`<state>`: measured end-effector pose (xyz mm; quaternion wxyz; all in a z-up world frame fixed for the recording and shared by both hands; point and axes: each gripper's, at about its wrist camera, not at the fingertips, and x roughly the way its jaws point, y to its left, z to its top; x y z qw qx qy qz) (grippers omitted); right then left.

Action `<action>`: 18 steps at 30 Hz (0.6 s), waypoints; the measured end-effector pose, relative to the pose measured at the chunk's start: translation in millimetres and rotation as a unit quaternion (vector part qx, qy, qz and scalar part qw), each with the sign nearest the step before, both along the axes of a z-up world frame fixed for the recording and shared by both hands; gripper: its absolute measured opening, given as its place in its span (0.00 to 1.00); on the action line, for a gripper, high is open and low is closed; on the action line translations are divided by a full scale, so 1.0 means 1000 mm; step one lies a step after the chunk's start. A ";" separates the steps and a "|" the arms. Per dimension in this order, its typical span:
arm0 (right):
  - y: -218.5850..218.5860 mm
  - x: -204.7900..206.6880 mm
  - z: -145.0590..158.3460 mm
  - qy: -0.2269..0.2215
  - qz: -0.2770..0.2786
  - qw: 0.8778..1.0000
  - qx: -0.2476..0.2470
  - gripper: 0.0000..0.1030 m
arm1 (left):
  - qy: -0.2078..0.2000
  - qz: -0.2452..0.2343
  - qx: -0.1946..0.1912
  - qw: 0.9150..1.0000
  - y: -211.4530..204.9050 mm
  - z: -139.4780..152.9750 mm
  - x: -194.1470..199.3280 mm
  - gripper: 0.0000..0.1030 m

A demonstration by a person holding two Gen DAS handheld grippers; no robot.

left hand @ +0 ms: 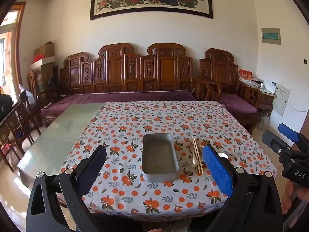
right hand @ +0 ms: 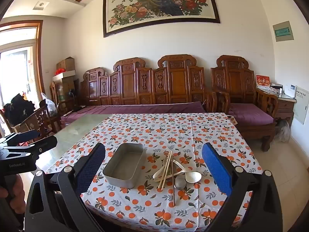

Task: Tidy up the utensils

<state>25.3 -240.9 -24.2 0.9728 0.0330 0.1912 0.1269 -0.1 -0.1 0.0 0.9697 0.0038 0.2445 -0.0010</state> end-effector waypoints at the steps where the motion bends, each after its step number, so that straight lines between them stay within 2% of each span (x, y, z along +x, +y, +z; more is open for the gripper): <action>1: 0.000 0.000 0.000 0.000 0.000 1.000 0.001 0.97 | -0.001 0.000 -0.001 1.000 0.000 0.000 0.000 0.94; 18: 0.000 -0.002 0.002 0.002 0.000 1.000 0.002 0.98 | -0.001 0.000 0.000 1.000 0.000 0.000 0.000 0.94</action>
